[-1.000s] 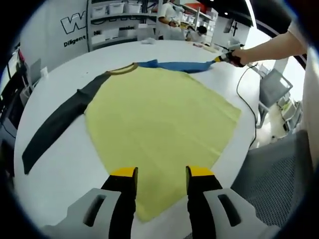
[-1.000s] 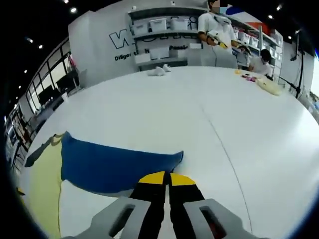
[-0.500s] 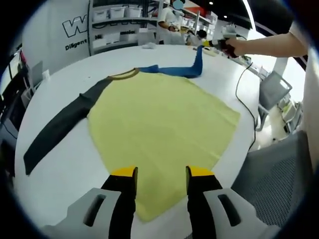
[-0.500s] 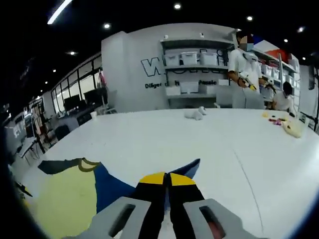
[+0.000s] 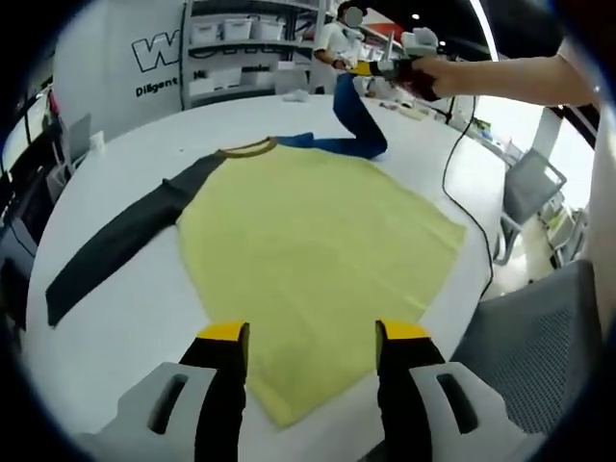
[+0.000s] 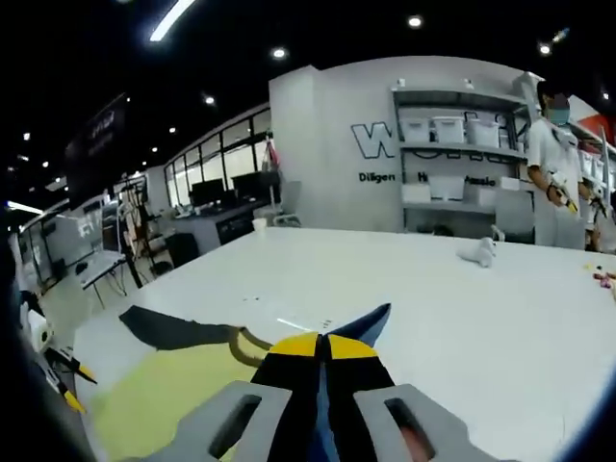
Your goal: Fold the garment on the visible template until the final outline fits inside the template.
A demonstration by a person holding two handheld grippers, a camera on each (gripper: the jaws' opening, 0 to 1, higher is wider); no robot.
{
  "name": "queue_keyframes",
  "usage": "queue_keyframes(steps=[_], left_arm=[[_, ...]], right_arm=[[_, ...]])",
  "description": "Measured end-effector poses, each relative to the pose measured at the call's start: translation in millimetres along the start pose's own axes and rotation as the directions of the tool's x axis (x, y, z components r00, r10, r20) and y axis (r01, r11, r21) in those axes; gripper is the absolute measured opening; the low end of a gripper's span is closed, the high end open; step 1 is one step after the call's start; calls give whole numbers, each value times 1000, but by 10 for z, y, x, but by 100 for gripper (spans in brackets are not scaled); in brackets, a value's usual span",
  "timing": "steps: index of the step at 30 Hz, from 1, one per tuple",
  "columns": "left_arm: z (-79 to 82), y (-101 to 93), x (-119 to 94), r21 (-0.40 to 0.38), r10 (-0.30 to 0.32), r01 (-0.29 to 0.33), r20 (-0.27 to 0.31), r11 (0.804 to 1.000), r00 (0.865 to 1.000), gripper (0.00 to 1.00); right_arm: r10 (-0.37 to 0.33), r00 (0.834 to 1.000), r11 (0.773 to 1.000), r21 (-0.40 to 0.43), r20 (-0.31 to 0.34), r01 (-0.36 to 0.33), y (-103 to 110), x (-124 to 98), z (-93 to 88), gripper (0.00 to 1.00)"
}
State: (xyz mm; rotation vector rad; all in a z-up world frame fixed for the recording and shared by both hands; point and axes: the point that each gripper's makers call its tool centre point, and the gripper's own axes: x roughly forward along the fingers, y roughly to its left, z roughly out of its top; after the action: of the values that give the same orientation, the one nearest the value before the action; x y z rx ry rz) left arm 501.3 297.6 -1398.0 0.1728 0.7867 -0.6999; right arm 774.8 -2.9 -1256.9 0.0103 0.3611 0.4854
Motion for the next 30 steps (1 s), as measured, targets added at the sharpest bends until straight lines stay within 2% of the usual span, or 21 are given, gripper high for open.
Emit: queue_keyframes(steps=[6,9,11,15,20,25,30], left_arm=[[-14,23,-5,-3,6,-6,16,1000,1000,71],[-32,35,-23,-3,9,-9,21,1000,1000,72],[-50,56,-46,-6,15,-14,24,1000,1000,73],[-103,111,-85,-10,30,-30,20,999,999,76],[-126,174,-125,-19,46,-45,20,999,999,80],[-107,220,-141,-23,59,-58,23,998,998,82],[-117,254,-161,-29,66,-66,21,997,998,81]], right_arm=[[73,997,996,-53,-18,-74,397,178,30,0],[108,994,991,-76,-31,-110,601,289,18,0],[122,992,989,-82,-36,-125,650,376,13,0],[156,987,983,-94,-48,-160,944,530,-44,0],[196,977,972,-116,-86,-205,1347,758,-249,0],[227,966,965,-105,-123,-240,1663,922,-471,0],[243,957,959,-109,-161,-262,1869,1048,-656,0]])
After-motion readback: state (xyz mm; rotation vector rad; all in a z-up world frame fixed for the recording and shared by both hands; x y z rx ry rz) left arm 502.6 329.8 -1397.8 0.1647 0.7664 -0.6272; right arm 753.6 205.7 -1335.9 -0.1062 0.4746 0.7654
